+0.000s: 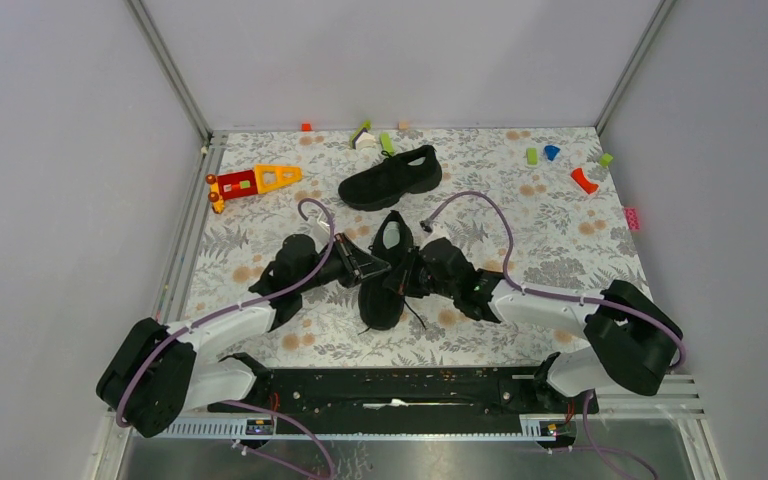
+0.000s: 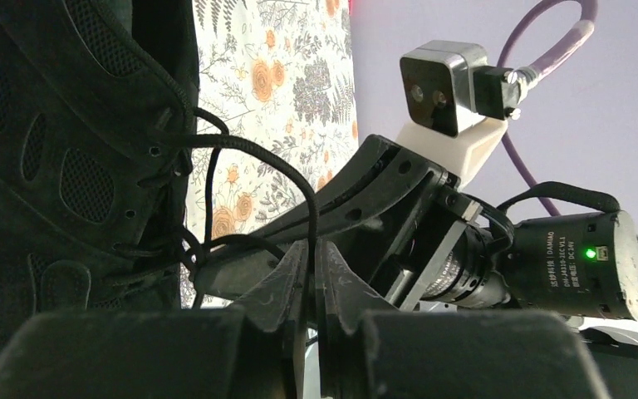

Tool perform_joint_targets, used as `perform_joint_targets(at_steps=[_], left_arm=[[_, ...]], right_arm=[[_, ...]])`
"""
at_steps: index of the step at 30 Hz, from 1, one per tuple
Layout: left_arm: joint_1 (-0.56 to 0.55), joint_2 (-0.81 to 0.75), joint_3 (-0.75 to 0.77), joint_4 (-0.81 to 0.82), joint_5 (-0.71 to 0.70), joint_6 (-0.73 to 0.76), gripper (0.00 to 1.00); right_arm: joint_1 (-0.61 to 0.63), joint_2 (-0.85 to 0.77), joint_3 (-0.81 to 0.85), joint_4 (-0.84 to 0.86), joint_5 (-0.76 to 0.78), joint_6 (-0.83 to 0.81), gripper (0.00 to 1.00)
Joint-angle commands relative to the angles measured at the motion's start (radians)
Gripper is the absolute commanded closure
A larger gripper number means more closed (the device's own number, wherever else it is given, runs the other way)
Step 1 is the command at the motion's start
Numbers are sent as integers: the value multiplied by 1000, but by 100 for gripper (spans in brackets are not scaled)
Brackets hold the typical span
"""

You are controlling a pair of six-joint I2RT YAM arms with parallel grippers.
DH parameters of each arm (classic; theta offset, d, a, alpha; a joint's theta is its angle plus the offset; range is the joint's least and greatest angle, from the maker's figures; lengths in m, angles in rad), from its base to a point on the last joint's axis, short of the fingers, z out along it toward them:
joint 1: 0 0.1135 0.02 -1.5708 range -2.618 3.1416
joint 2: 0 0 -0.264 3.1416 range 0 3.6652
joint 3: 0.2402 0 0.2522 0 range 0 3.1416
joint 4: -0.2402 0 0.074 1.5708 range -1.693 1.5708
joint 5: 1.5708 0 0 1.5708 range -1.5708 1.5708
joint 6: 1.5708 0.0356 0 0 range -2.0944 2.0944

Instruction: Tie the shoes

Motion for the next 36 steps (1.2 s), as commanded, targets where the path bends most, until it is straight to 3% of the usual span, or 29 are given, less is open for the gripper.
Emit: perform_joint_targets(at_steps=[1,4,6,11,18,27,36], left_arm=[[5,-27,-8,64,31,-13,92],[6,-22,-13,61,31,-14,92],[6,-21,-24,64,30,-16,92],[5,-26,-67,72,26,-18,93],[6,-15,-121,87,22,1,93],[5,-17,-170,99,23,20,94],[6,-139,-144,-70,19,104,94]], right_arm=[[5,-6,-27,226,102,20,97],[5,9,-67,363,118,26,96],[5,4,-89,413,126,26,90],[7,-45,-85,290,76,12,70],[21,-96,-118,194,29,54,59],[25,-209,-44,-41,9,-18,56],[24,-77,303,-454,1,-358,63]])
